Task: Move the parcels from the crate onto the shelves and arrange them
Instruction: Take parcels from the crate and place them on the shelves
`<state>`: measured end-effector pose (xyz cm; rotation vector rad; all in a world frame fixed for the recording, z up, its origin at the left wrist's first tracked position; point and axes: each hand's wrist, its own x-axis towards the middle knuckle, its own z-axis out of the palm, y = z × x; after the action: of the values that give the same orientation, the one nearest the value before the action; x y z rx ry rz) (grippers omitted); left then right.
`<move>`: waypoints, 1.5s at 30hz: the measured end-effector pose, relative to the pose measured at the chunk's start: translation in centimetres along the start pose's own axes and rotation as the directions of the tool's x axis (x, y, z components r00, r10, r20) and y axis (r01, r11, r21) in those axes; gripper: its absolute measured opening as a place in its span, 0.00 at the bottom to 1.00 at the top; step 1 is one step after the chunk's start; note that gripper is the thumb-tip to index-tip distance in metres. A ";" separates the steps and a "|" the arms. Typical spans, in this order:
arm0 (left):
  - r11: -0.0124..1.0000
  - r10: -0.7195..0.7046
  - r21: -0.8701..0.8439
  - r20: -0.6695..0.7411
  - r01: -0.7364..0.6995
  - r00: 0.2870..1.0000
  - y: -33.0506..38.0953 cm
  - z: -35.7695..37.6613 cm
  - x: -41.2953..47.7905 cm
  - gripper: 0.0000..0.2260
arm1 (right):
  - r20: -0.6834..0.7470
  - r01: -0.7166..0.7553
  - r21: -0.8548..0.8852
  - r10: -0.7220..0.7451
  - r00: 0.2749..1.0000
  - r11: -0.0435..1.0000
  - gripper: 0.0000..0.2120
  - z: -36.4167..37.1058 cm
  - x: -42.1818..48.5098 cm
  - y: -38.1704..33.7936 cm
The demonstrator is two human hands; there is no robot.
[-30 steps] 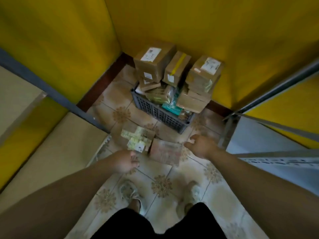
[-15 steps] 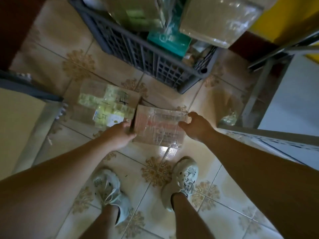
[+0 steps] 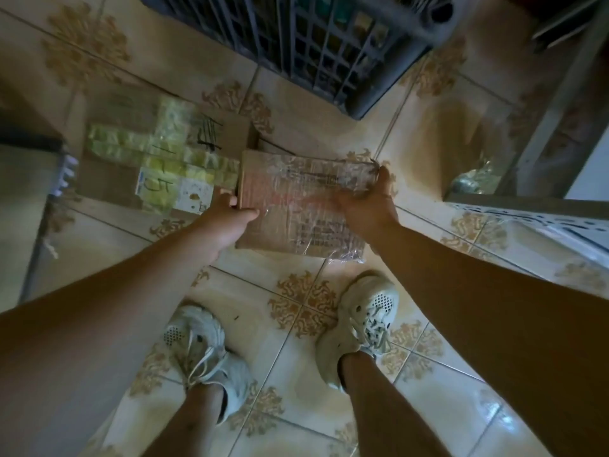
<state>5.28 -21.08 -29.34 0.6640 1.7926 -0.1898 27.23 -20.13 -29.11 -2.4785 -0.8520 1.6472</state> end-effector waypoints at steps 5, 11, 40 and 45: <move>0.971 -0.041 -0.235 -0.018 0.035 0.999 -0.1 -1.4 -2.8 0.25 | -0.058 0.003 -0.030 -0.005 0.998 1.000 0.42 -2.3 -3.3 -0.4; 0.946 0.051 -0.319 -0.035 -0.059 0.998 1.3 -5.9 -11.5 0.30 | -0.121 0.027 0.157 -0.008 0.993 0.987 0.30 -5.2 -11.7 -3.9; 0.515 0.724 -0.394 -0.275 -0.761 0.633 4.6 -26.0 -64.6 0.17 | -0.339 0.596 0.465 -0.491 0.803 0.654 0.26 -24.6 -65.0 -16.0; 0.396 0.721 -0.479 -0.365 -0.783 0.589 3.2 -23.3 -70.3 0.13 | -0.469 0.641 0.506 -0.440 0.766 0.577 0.44 -27.7 -69.7 -13.3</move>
<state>0.44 -31.95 43.79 0.9524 1.3259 1.0461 25.93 -34.16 45.76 -1.6620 -0.7348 1.0518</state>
